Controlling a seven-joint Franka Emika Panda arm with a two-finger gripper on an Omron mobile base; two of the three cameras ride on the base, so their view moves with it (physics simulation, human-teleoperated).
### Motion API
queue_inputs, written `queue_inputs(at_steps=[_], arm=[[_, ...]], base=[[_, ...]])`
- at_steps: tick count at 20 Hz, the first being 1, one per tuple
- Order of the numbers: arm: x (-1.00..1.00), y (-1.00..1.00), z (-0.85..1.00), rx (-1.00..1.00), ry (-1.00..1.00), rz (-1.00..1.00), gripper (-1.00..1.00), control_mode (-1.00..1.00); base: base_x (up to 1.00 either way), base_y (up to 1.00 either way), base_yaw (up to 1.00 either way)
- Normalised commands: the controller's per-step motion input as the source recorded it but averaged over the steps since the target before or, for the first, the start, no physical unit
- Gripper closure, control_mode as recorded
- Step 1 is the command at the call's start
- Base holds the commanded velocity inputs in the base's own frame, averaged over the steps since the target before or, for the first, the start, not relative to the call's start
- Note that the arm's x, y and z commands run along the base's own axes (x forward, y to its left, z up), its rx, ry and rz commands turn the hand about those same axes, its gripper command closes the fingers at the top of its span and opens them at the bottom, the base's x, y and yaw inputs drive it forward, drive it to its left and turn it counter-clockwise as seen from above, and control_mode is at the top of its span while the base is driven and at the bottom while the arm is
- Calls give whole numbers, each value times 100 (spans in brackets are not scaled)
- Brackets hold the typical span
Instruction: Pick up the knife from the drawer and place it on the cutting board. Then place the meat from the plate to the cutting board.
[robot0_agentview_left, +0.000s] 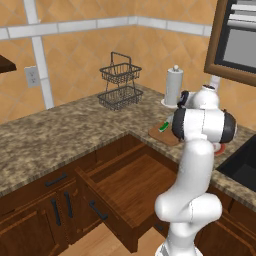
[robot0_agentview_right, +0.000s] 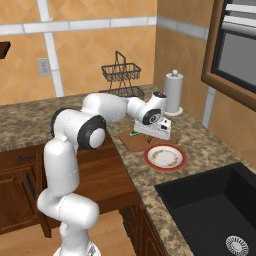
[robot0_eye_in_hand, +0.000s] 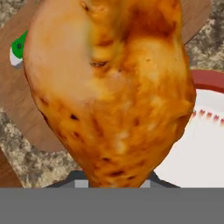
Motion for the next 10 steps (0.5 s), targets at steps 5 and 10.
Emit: queue_inputs(at_steps=[5, 10], arm=[[88, 11, -34, 0, 3, -28, 100, -100], [87, 1, -19, 0, 0, -12, 100, -100]], base=[[0, 0, 0], [0, 0, 0]])
